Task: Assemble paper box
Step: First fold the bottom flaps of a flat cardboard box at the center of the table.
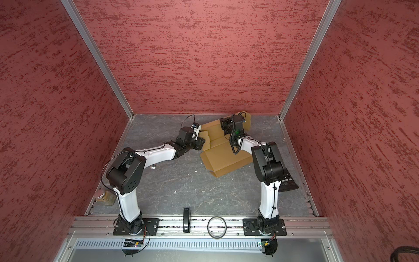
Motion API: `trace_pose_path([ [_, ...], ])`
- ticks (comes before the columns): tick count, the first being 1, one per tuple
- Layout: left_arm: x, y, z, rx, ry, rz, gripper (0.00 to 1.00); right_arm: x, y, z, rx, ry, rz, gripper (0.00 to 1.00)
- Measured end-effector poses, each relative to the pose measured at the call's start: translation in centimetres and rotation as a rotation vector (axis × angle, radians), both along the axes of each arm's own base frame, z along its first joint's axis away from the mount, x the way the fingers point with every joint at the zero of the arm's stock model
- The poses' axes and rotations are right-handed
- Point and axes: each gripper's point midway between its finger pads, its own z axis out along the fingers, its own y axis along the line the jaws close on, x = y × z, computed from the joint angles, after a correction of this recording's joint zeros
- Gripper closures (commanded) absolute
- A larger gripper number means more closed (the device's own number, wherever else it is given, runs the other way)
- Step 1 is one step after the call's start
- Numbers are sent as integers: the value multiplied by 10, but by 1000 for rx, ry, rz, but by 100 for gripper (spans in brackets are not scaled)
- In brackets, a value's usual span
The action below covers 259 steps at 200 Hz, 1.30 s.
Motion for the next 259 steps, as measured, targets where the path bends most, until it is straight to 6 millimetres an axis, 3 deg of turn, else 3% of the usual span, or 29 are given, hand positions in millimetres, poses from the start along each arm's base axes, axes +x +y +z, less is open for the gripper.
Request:
trace_pose_path([
  [165,25,2,-18,82,24,215,50,0,1,1,1,-3,-2,100],
  [211,32,7,-20,114,5,287,55,-1,4,1,1,-3,4,100],
  [259,35,14,-20,136,-10,337,67,-1,4,1,1,-3,4,100],
])
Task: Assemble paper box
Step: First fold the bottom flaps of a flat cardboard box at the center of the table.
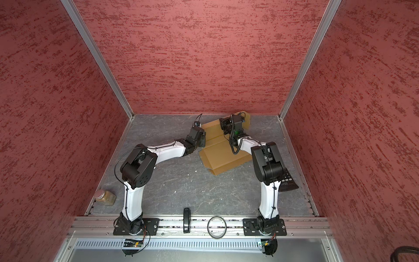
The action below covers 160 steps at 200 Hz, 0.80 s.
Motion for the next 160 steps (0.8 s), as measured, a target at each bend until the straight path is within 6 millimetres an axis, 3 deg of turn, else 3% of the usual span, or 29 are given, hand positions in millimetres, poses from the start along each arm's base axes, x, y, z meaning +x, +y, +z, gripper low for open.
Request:
trace_pose_path([
  [102,2,9,1,78,-30,17,84,0,1,0,4,2,0,96],
  [160,3,13,0,94,-48,24,87,-1,3,0,8,4,6,83],
])
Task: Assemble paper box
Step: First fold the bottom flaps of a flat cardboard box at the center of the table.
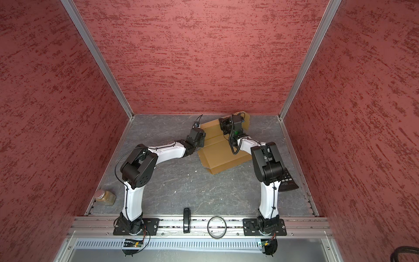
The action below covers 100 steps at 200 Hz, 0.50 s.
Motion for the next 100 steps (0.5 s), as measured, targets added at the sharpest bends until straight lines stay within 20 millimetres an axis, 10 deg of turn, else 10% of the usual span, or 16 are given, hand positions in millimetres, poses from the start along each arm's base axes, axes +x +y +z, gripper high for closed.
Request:
trace_pose_path([
  [100,-4,6,-1,24,-9,-11,89,-2,4,-1,4,4,15,80],
])
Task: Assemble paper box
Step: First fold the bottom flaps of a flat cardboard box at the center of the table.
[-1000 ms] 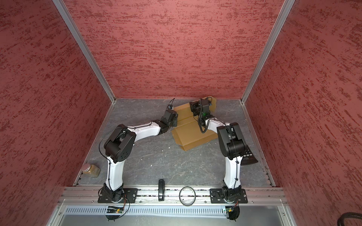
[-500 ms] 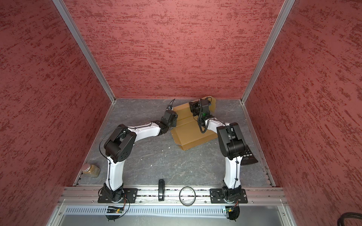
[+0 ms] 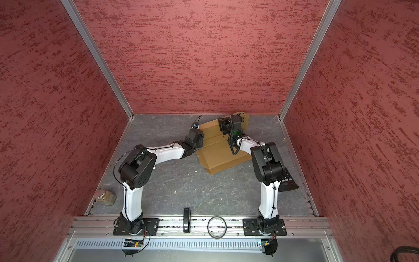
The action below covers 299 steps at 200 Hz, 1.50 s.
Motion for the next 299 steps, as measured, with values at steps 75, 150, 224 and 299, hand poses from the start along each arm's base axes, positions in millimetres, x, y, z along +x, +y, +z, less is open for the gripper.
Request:
trace_pose_path([
  [75,-2,3,2,24,-1,-8,82,-11,-2,-1,18,-32,7,97],
  [150,-2,1,13,36,20,24,74,-13,-2,6,51,-70,2,99],
  [224,-2,7,7,54,32,118,83,-16,4,5,59,-65,1,98],
  [299,-2,16,2,73,7,115,88,-18,8,5,64,-63,9,75],
])
